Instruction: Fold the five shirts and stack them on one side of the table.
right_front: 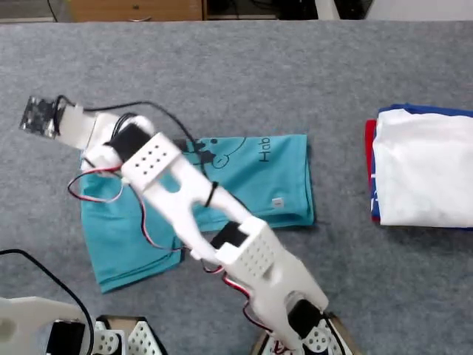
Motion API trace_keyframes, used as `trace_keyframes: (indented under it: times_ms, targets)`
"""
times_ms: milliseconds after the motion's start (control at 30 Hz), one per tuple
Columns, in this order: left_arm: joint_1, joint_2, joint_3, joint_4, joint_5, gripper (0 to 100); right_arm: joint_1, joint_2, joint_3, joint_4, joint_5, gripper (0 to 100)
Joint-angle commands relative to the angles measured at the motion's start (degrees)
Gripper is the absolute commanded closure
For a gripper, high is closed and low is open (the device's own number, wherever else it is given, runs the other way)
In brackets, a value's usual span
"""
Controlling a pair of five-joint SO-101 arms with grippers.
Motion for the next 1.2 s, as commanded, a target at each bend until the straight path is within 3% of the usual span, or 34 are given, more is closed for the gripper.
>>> trace_keyframes:
  times_ms: [0, 200, 400, 767, 1033, 1167]
  targets:
    - [-0.6, -3.6, -1.7, 0.4, 1.0, 98, -1.5, 2.7, -0.5, -4.0, 0.1, 98.8]
    - [-0.9, -3.4, -1.6, 0.6, 1.0, 98, -2.2, 10.9, -0.5, -8.7, 5.7, 99.0]
    - [-0.7, -3.6, -1.6, 0.6, 1.0, 98, -2.5, 12.4, -8.3, -5.3, 6.8, 99.0]
    - [1.3, -3.7, -2.3, 1.1, 1.0, 98, -2.2, 12.4, -36.2, 17.7, 6.8, 99.0]
    - [6.9, -3.6, -13.4, 13.8, 5.0, 98, 0.9, 11.3, -45.1, 37.5, 6.3, 99.0]
    - [10.7, -3.6, -17.2, 19.2, 5.5, 98, 5.8, 6.0, -43.6, 37.5, 2.4, 99.1]
